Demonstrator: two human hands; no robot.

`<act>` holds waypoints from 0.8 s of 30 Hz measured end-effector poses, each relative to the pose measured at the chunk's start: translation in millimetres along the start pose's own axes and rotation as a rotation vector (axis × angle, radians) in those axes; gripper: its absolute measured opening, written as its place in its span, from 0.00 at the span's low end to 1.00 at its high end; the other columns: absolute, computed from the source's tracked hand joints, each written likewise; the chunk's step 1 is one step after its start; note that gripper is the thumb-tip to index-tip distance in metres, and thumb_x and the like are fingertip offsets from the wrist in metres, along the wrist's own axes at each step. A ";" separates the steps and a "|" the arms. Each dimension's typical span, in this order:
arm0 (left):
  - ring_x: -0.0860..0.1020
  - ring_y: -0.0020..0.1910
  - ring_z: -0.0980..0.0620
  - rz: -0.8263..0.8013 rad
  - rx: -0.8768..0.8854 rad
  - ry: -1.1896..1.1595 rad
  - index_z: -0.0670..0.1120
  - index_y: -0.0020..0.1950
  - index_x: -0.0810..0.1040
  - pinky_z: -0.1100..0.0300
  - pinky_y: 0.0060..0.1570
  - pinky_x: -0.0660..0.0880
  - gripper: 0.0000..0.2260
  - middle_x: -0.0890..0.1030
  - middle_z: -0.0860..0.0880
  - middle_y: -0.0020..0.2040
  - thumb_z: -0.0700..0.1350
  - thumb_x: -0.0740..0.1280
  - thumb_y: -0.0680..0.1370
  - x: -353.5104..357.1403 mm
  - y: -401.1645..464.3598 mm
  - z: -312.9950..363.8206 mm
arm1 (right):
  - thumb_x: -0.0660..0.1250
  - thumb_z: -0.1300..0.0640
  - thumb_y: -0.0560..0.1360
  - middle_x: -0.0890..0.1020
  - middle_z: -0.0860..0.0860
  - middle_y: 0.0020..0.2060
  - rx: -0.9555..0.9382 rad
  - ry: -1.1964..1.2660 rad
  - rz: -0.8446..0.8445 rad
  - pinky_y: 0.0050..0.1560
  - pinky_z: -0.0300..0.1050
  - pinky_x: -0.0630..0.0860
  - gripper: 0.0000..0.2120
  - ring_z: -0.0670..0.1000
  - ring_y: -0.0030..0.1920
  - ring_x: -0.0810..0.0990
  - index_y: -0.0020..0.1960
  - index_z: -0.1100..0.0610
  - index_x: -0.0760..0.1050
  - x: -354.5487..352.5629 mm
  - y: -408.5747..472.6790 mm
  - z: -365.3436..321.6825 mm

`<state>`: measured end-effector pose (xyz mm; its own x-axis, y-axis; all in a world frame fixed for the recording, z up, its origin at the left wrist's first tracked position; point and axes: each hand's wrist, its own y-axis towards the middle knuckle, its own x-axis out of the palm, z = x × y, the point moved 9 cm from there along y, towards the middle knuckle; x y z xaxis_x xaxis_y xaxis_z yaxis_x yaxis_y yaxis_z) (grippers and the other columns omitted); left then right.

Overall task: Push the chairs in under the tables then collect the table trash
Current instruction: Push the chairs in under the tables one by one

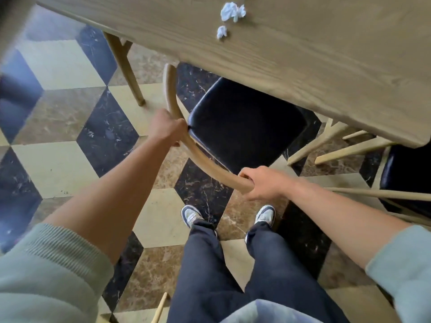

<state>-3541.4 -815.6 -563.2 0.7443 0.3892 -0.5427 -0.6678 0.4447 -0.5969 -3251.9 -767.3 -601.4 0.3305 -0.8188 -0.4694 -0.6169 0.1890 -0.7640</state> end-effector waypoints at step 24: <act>0.86 0.41 0.41 -0.410 -0.178 0.077 0.43 0.49 0.77 0.46 0.44 0.84 0.16 0.86 0.39 0.45 0.55 0.62 0.84 90.8 -104.5 19.9 | 0.62 0.63 0.77 0.83 0.46 0.48 0.289 0.311 0.413 0.54 0.48 0.78 0.13 0.49 0.51 0.81 0.48 0.46 0.80 -111.6 -99.0 131.0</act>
<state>-3403.9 -810.7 -538.4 0.9494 0.1454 -0.2784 -0.3138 0.4010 -0.8607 -3134.1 -623.7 -531.4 -0.1476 -0.7583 -0.6350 -0.4157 0.6301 -0.6558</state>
